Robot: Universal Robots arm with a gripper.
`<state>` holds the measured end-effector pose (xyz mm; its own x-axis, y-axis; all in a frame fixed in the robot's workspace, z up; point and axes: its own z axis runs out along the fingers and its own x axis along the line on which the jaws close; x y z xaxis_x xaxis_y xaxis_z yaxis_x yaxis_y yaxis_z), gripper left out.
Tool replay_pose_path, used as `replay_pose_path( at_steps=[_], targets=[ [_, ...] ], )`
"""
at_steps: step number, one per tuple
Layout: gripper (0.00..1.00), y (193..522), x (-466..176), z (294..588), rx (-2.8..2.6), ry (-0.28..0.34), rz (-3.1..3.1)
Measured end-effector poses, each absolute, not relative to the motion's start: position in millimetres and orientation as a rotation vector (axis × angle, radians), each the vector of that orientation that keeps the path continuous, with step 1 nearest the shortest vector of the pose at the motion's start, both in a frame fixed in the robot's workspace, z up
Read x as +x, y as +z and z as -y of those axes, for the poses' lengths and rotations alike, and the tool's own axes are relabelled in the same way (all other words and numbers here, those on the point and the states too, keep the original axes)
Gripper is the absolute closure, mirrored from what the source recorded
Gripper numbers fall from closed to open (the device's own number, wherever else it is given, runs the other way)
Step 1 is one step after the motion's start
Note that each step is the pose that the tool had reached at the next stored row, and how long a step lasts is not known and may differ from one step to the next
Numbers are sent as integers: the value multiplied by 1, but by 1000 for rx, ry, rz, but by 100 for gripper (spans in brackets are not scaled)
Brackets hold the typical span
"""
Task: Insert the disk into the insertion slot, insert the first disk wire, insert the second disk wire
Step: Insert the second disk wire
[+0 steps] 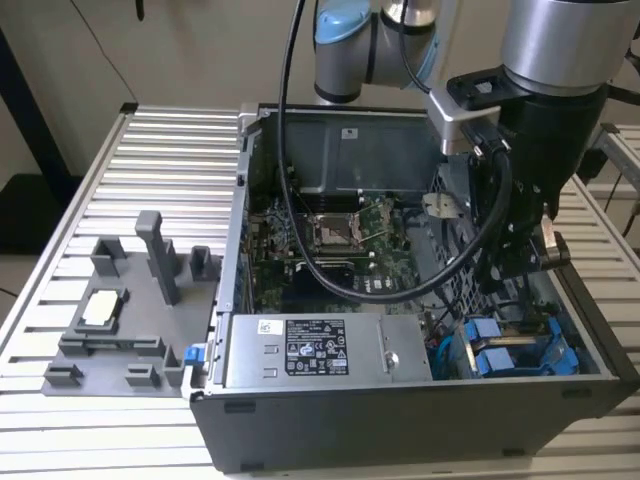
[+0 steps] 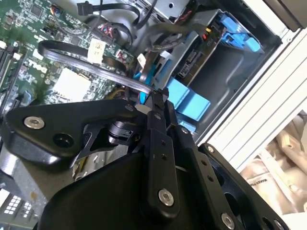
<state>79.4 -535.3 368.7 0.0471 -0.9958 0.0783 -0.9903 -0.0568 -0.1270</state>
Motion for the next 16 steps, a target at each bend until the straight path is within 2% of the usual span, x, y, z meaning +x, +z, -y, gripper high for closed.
replay_pose_path(
  at_steps=[6,16],
  targets=[
    [84,368,85,550,-2250,-216,-2134],
    [84,368,110,553,-2273,-171,-2154]
  ],
)
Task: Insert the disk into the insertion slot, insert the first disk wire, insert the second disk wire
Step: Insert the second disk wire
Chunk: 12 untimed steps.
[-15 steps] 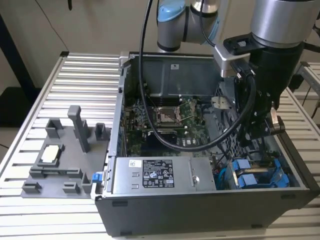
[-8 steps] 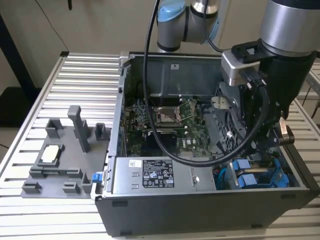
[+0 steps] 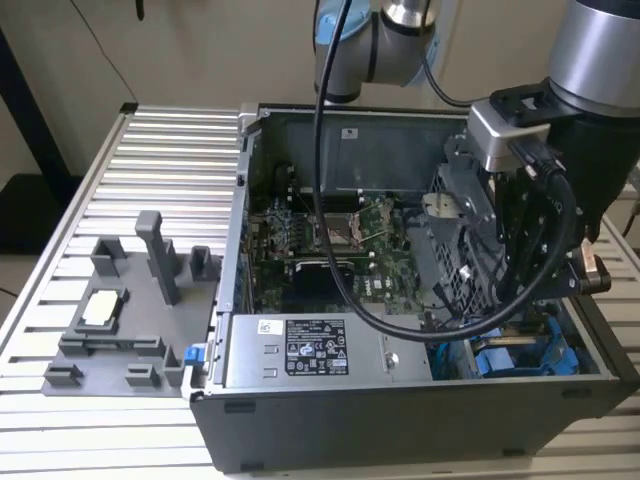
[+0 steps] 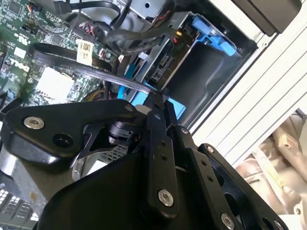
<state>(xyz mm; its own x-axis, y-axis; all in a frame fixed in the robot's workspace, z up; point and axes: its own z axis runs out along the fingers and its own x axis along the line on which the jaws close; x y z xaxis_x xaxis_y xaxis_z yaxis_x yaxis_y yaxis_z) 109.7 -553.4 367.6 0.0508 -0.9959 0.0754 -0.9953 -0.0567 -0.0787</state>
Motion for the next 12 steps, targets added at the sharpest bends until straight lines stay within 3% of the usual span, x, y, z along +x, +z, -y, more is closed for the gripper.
replay_pose_path(
  at_steps=[12],
  targets=[
    [84,366,127,556,-2294,-129,-2171]
  ],
)
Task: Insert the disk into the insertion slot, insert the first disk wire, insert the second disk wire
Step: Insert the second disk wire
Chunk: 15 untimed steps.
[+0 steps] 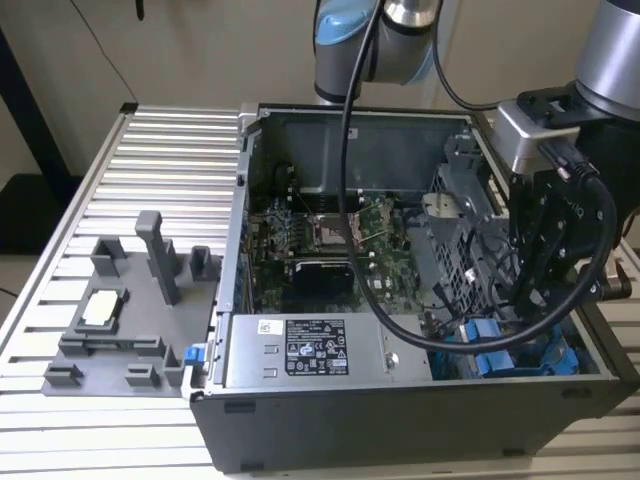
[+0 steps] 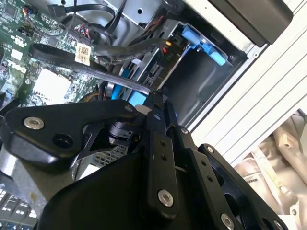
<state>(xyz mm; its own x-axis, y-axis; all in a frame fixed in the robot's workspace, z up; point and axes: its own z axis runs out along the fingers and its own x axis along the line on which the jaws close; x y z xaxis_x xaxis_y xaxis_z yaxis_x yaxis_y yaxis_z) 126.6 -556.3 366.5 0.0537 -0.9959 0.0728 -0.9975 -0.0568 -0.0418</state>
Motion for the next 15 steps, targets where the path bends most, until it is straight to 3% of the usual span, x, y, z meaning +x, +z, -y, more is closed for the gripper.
replay_pose_path(
  at_steps=[10,15],
  targets=[
    [84,365,132,556,2280,-4,2159],
    [84,363,132,557,2252,-22,2203]
  ],
)
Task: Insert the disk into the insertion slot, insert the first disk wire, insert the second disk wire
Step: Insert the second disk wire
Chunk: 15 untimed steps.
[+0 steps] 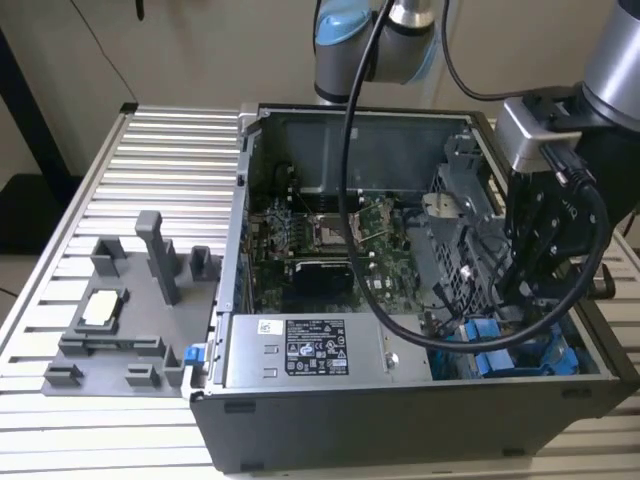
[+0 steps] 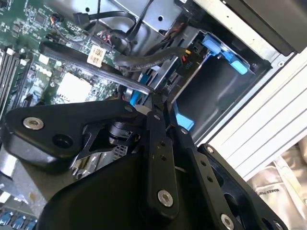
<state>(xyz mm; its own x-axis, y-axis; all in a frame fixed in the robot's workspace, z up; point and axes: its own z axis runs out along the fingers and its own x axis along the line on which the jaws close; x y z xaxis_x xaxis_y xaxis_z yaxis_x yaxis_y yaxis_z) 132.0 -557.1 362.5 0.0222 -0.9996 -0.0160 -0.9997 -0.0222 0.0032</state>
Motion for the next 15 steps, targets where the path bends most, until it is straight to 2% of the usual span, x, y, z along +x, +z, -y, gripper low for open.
replay_pose_path(
  at_steps=[5,15],
  targets=[
    [84,362,134,562,-2249,51,-2205],
    [84,356,138,572,-2245,71,-2208]
  ],
)
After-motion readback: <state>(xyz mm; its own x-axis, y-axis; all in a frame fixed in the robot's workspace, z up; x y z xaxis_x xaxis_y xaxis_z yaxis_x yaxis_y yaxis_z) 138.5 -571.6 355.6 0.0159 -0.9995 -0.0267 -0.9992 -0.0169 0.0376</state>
